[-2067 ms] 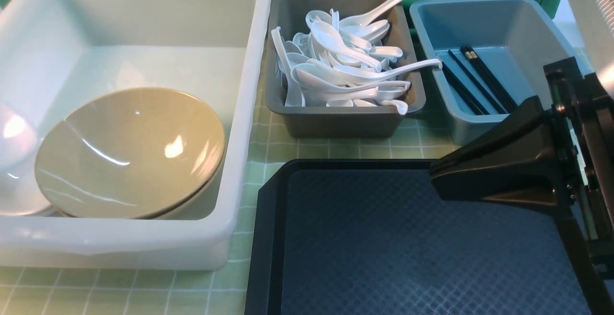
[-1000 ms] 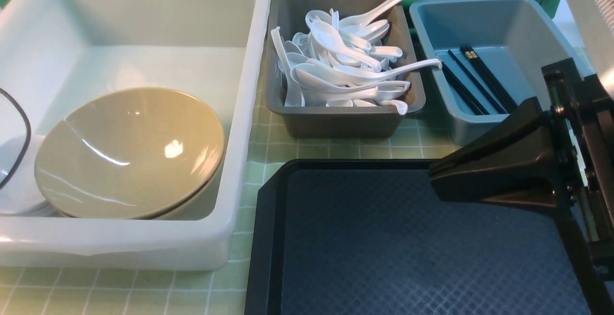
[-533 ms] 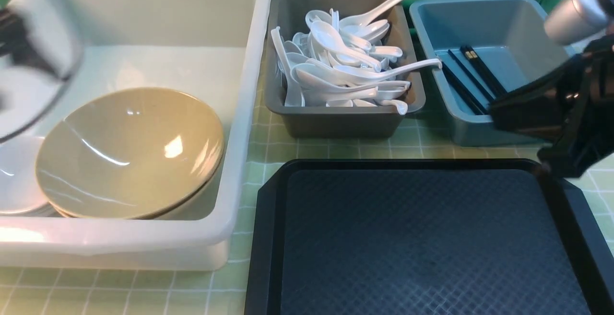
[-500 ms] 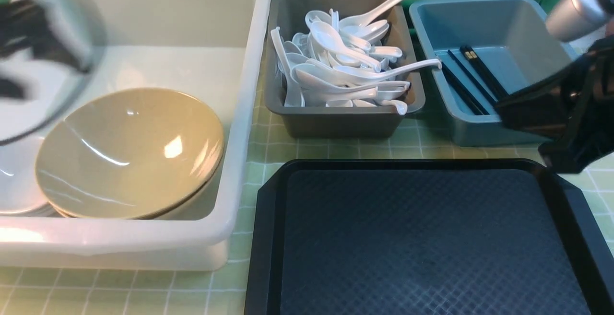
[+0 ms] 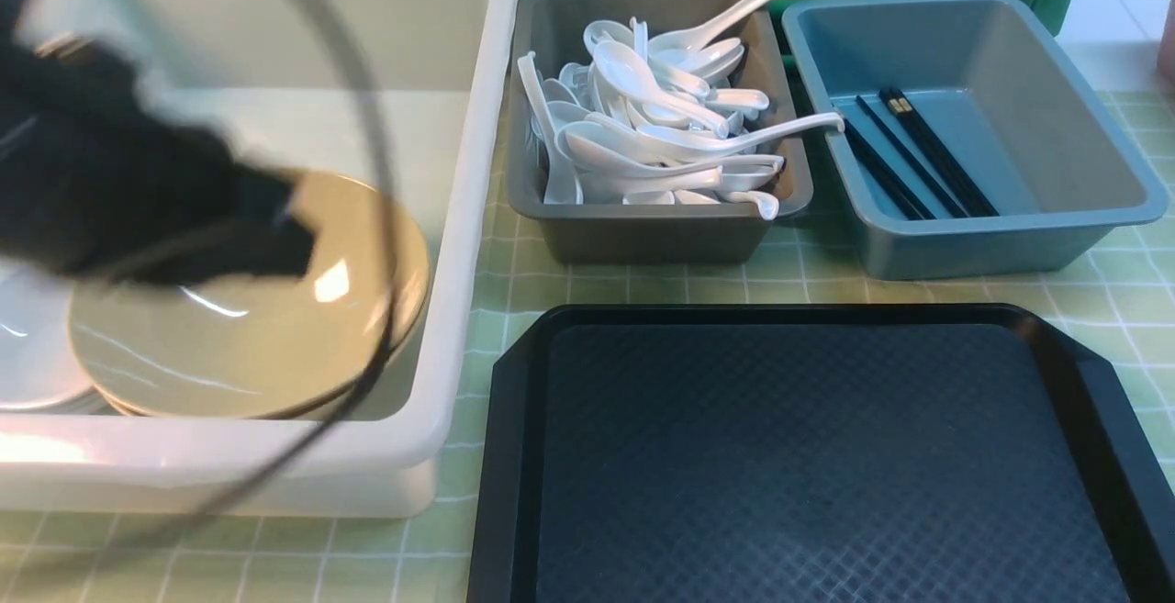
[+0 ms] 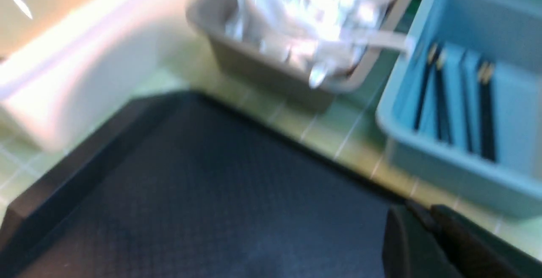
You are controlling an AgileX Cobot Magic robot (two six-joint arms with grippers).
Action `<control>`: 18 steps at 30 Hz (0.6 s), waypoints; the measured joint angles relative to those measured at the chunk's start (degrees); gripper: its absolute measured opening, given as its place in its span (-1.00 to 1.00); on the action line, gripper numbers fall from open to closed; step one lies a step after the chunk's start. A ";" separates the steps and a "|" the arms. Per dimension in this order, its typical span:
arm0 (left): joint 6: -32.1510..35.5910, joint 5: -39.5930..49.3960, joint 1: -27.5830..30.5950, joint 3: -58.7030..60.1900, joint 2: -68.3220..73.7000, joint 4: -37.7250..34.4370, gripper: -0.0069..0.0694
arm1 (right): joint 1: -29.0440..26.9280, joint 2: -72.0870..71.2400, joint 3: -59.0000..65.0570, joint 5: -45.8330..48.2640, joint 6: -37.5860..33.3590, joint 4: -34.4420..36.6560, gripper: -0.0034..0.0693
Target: On green table put chopsticks spoon bowls plates into blue grey white boxes.
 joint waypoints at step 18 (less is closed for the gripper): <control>-15.12 -5.80 -1.58 34.23 -47.40 -4.94 -0.82 | 0.00 -30.10 22.87 -5.74 -1.24 0.00 -0.68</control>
